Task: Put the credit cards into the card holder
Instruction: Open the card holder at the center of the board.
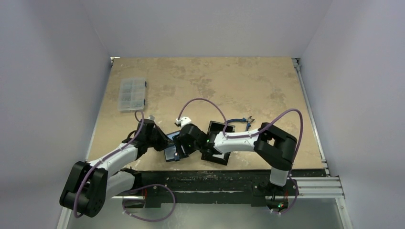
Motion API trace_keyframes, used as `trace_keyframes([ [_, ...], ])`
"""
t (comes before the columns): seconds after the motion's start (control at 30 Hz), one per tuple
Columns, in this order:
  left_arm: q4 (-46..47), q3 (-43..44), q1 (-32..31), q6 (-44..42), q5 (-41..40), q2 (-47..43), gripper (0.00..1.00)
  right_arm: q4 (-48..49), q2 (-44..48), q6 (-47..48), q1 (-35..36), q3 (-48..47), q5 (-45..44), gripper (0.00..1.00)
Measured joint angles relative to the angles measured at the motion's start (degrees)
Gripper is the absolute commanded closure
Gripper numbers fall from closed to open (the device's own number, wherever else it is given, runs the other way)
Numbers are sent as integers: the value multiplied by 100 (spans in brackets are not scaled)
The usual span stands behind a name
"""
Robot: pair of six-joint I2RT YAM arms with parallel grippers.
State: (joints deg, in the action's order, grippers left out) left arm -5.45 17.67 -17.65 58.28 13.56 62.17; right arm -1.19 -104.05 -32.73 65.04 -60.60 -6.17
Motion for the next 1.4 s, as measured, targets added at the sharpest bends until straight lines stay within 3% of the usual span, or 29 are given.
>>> trace_keyframes([
  [0.23, 293, -4, 0, 116, -85, 179, 100, 892, 7, 640, 942, 612, -1023, 36],
  [0.4, 417, -13, 0, 120, -192, 238, 100, 1740, 4, 1082, 1462, 1137, -1891, 47],
  [0.53, 555, 66, 0, 92, -225, 461, 100, 1996, -216, 1073, 1578, 1043, -2251, 41],
  [0.7, 774, 146, 0, -15, -223, 638, 100, 1867, -26, 1071, 1517, 1093, -1923, 28],
  [0.93, 918, -151, 2, -463, -352, 168, 100, 1099, 1432, 837, 859, 1036, -831, 22],
  [1.07, 1108, -382, 2, -544, -382, -42, 100, 994, 1569, 461, 22, 538, -28, 36],
  [1.23, 1388, -472, 2, -533, -348, 24, 100, 944, 901, 9, -680, -46, 811, 65],
  [1.4, 1403, -479, 2, -535, -343, 22, 100, 866, 59, -232, -968, -315, 1429, 79],
])
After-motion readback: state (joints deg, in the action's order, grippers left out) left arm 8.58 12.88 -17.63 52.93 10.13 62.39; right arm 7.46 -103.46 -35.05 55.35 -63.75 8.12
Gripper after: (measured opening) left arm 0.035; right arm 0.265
